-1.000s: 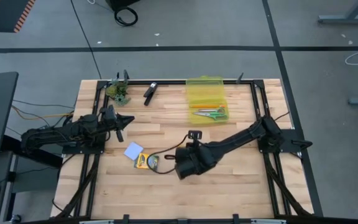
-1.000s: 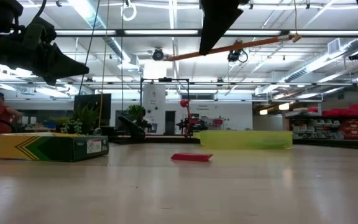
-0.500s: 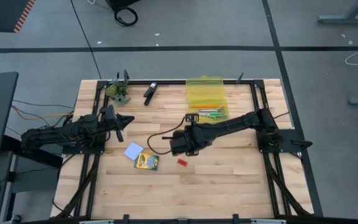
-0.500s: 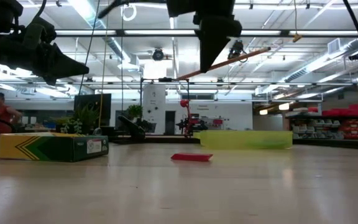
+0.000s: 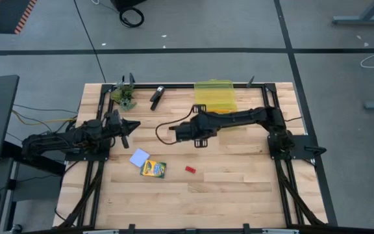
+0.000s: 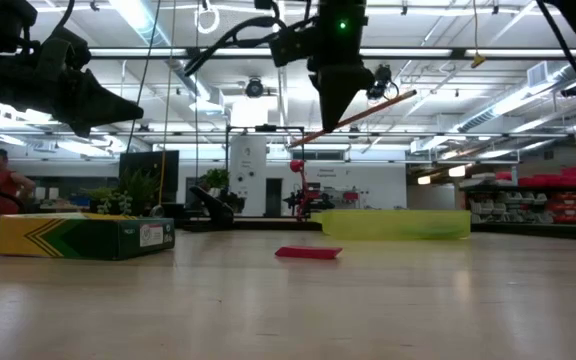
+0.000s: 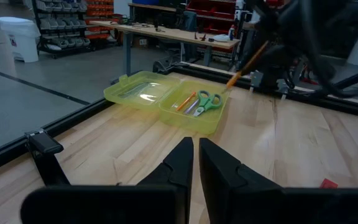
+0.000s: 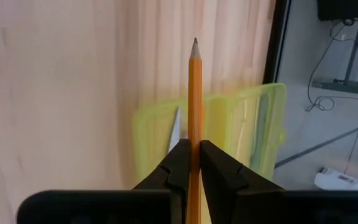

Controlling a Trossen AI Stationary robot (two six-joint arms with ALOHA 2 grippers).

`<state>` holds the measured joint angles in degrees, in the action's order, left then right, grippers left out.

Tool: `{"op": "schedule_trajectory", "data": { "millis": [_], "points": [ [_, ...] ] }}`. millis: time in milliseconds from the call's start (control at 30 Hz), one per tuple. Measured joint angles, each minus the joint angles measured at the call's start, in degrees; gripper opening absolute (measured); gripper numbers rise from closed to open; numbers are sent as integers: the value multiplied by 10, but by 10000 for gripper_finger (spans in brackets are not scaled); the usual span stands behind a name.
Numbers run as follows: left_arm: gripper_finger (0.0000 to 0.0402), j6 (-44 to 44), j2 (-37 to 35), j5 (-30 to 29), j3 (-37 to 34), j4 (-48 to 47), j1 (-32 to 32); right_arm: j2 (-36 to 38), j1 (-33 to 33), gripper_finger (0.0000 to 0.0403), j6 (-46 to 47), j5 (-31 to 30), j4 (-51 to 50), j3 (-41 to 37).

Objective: Pack school essentials
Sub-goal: Put the yellow pencil into the yellow supply box

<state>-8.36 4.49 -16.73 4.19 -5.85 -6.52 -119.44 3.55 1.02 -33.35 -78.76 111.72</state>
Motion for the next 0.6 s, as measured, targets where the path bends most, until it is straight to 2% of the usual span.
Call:
{"op": "schedule_trajectory", "data": {
  "millis": [367, 600],
  "points": [
    [31, 0, 0, 0, 0, 0, 0, 0, -66, 41, -60, 18, 6, -3],
    [38, 0, 0, 0, 0, 0, 0, 0, -113, 41, -103, 49, 42, -44]
  ]
}}
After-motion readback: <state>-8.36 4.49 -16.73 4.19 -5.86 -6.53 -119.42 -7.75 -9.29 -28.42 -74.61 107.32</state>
